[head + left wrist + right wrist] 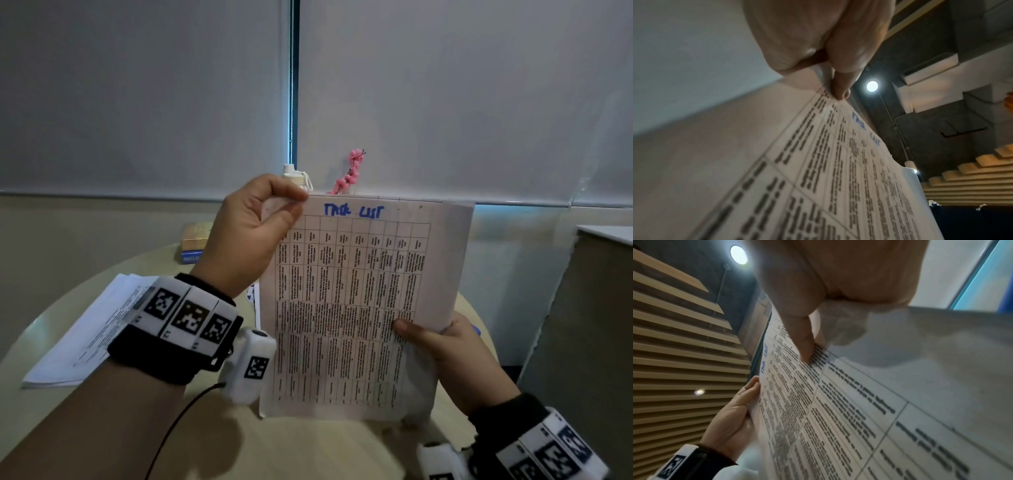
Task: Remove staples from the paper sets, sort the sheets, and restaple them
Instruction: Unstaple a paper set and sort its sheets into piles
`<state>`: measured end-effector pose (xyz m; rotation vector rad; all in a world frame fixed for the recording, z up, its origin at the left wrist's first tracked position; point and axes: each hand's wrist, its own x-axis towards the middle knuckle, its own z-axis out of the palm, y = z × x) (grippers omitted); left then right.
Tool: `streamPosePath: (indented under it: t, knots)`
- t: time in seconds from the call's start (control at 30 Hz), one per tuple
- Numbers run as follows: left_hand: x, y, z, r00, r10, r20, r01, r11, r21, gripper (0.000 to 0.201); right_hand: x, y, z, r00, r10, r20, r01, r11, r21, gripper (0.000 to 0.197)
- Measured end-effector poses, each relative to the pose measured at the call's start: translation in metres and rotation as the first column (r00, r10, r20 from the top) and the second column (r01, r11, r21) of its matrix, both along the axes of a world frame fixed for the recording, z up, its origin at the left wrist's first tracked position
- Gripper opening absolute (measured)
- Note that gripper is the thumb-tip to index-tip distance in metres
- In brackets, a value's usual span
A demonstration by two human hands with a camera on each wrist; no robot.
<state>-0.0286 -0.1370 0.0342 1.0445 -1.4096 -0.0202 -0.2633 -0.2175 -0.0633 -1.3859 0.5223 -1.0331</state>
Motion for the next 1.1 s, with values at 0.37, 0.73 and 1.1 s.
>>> streamPosePath:
  t: [0.37, 0.73, 1.1]
  knots:
    - [0.007, -0.026, -0.016, 0.954, -0.068, -0.293, 0.172, 0.923, 0.344, 0.021, -0.021, -0.024, 0.067, 0.992, -0.12, -0.031, 0.112, 0.976, -0.187, 0.06]
    - [0.004, -0.041, -0.08, 0.916, 0.028, -0.401, 0.173, 0.874, 0.454, 0.017, -0.006, -0.068, 0.036, 0.875, -0.294, -0.384, 0.13, 0.907, -0.399, 0.018]
    - [0.012, -0.042, -0.095, 0.739, -0.105, -0.665, 0.466, 0.793, 0.393, 0.026, -0.001, -0.071, 0.023, 0.894, -0.309, -0.324, 0.194, 0.919, -0.343, 0.017]
